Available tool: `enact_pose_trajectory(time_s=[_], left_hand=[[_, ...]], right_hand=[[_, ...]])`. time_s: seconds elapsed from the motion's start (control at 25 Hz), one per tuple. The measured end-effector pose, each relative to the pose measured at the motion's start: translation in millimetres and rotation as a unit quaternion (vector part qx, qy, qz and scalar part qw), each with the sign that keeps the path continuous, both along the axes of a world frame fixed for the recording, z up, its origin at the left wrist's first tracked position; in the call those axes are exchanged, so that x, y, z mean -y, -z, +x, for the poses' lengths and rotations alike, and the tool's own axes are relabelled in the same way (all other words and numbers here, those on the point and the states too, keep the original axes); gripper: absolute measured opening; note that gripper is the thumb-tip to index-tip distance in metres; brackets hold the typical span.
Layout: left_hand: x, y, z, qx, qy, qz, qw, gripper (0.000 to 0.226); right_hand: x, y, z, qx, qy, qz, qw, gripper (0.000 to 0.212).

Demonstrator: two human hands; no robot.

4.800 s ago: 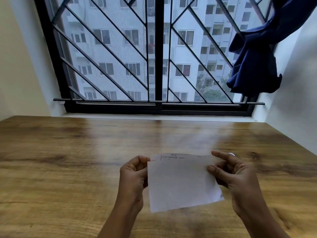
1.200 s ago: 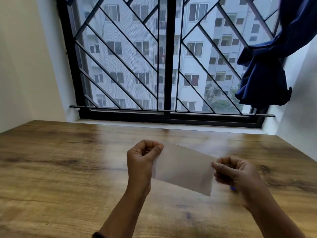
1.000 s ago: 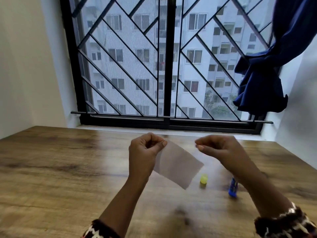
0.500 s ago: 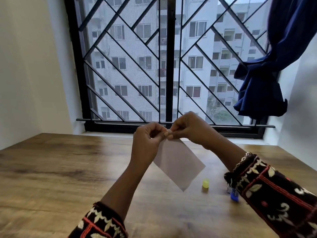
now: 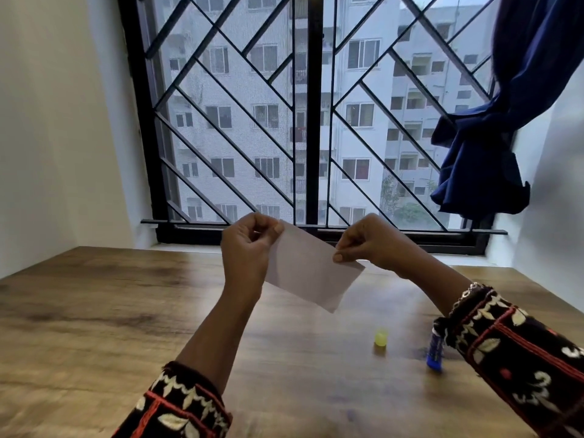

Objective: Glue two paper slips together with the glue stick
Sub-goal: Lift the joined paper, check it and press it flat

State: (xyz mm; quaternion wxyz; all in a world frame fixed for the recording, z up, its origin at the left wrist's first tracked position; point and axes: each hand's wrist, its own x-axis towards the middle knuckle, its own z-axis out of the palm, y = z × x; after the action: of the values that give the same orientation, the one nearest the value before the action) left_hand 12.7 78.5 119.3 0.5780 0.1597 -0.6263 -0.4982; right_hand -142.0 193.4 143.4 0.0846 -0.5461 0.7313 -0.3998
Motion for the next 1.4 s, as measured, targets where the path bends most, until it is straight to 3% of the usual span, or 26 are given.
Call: enact_pose_trajectory(time_s=[0.16,0.36,0.44,0.52,0.56,0.64,0.72,0.88,1.12,1.4], left_hand=[[7.8,4.2,2.3,-0.026,-0.001,0.044,0.999,0.030],[11.3,14.5,-2.3,-0.076,0.003,0.130,0.989,0.026],[9.5,19.6,-1.2,-0.071,-0.023,0.118,0.990,0.021],[5.8,20.9,1.8,-0.001,-0.137,-0.049,0.989,0.011],[2.2,18.3,1.6,0.048,-0.185,-0.171,0.967,0.016],[-5.4,10.1,-8.7,0.122,-0.160,-0.336,0.920,0.021],[-16.6,1.9,-21.5,0.203,-0.103,-0.374,0.899,0.019],[-17.1,-2.6,-32.6,0.261,-0.082,-0.355,0.894,0.003],[-17.0,-4.3,-31.6,0.268,-0.095,-0.343,0.895,0.008],[-18.4,3.6,-30.3,0.244,-0.116,-0.293,0.917,0.014]], right_hand=[[-8.1,7.4,-13.6,0.027,0.009,-0.017,0.999,0.004],[-6.2,18.6,-16.5,0.125,0.003,-0.099,0.987,0.014],[-4.7,22.3,-16.1,0.126,0.011,-0.112,0.986,0.013],[-3.0,23.1,-14.1,0.111,0.020,-0.108,0.988,0.014],[-2.0,22.2,-12.5,0.101,0.022,-0.104,0.989,0.014],[1.3,18.9,-7.8,0.080,0.022,-0.099,0.992,0.015],[4.9,16.1,-0.9,0.051,0.011,-0.099,0.994,0.010],[9.0,14.4,8.3,0.001,0.000,-0.108,0.994,0.004],[12.1,20.7,9.7,0.106,-0.049,-0.123,0.986,0.009],[10.4,39.3,6.4,0.134,-0.047,-0.103,0.985,0.015]])
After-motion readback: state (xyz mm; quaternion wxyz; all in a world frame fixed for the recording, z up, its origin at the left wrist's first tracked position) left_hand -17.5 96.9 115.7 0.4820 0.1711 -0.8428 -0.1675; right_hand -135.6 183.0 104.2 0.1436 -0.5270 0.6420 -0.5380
